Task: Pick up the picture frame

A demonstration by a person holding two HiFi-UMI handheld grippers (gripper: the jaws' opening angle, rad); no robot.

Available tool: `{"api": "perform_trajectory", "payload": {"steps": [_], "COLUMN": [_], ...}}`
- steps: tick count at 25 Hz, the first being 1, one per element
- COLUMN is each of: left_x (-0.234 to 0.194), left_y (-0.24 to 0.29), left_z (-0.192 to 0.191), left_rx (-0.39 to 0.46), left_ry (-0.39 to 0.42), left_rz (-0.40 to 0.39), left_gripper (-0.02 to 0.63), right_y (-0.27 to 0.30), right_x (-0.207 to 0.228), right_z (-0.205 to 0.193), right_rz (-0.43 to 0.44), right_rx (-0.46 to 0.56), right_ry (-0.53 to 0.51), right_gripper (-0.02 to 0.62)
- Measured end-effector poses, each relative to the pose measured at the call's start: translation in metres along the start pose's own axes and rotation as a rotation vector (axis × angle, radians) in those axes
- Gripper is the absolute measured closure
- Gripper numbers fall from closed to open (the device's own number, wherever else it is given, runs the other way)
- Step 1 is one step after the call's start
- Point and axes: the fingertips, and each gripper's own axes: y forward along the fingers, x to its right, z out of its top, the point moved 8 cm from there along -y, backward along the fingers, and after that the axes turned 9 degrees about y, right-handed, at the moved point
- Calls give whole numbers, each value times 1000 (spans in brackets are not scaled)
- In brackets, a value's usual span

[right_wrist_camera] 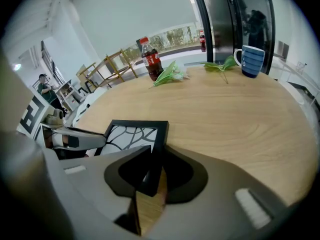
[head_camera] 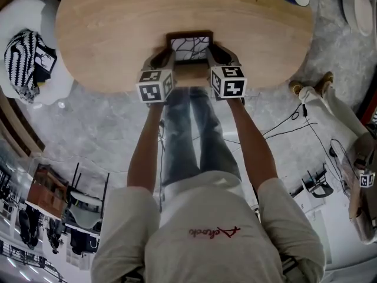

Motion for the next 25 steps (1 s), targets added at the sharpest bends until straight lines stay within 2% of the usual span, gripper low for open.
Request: {"api": "perform_trajectory", "payload": {"steps": [13,25], "left_x": [13,42], "left_y": [-23,-79], "left_z": [14,64], "left_rx": [53,165], "left_ry": [27,94], "left_rz": [14,39], "left_gripper": [525,526], "right_y": [-26,-89], "right_x": [-10,-38], "right_z": [12,54], "right_rz": [-5,-4], "right_rx": [68,195], "right_ry": [-16,-54], "right_gripper": [514,515]}}
